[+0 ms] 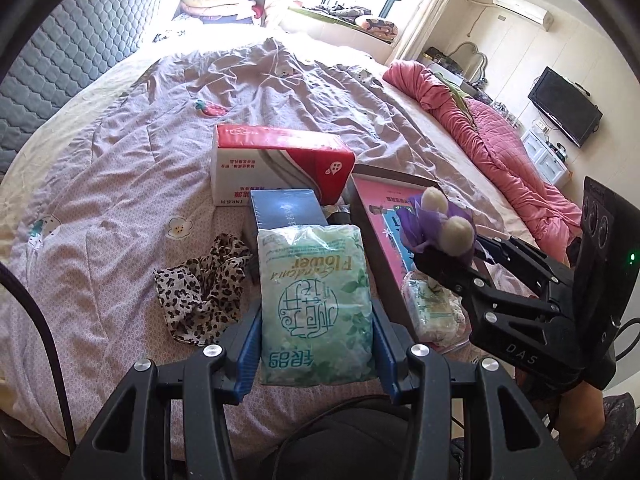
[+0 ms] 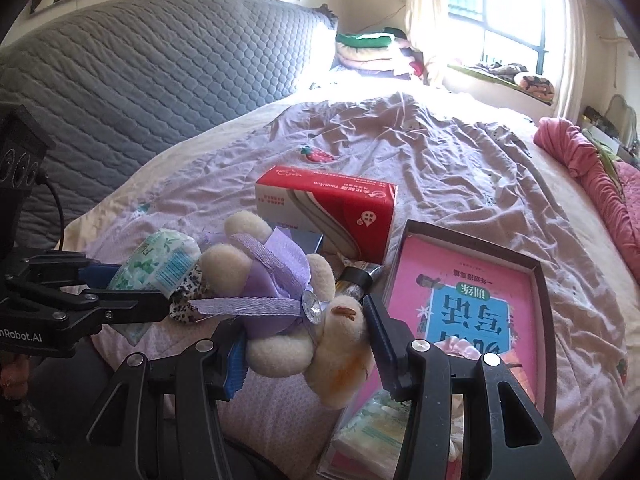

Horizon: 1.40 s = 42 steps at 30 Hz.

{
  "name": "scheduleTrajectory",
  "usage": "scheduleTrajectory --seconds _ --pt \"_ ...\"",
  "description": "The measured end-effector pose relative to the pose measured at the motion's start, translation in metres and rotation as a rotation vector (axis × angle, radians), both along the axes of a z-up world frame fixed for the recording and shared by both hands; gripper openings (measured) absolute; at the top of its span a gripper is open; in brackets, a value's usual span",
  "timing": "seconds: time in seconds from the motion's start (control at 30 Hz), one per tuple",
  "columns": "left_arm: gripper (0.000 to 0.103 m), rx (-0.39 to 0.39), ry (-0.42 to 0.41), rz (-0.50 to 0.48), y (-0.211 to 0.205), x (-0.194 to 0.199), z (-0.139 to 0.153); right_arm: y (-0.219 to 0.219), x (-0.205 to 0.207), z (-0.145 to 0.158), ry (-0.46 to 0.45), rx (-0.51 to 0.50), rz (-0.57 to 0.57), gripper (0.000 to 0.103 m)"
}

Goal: Organize soft objects
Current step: 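Lift and carry tissue pack and teddy bear toward the pink tray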

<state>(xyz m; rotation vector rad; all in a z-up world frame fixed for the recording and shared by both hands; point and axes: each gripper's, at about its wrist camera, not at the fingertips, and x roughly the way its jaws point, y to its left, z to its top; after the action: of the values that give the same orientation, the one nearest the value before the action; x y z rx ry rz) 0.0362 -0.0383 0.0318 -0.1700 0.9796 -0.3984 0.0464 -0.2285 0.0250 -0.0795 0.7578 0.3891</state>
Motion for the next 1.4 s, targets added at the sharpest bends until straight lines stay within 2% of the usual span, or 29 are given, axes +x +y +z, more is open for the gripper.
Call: scheduleTrajectory --seconds 0.2,0.57,1.0,1.4 --pt "0.049 0.017 -0.009 -0.007 -0.009 -0.008 0.008 -0.013 -0.007 0.018 -0.029 0.015 -0.049 0.054" --pt "0.049 0.048 -0.054 -0.059 -0.04 -0.023 0.034 -0.063 -0.02 0.046 -0.047 0.04 -0.22 0.054" --pt "0.049 0.089 -0.095 -0.125 -0.075 -0.036 0.053 -0.107 -0.041 0.071 -0.093 0.099 -0.33 0.054" --pt "0.049 0.113 -0.076 -0.196 -0.114 -0.038 0.045 -0.152 -0.054 0.071 -0.1 0.14 -0.438 0.054"
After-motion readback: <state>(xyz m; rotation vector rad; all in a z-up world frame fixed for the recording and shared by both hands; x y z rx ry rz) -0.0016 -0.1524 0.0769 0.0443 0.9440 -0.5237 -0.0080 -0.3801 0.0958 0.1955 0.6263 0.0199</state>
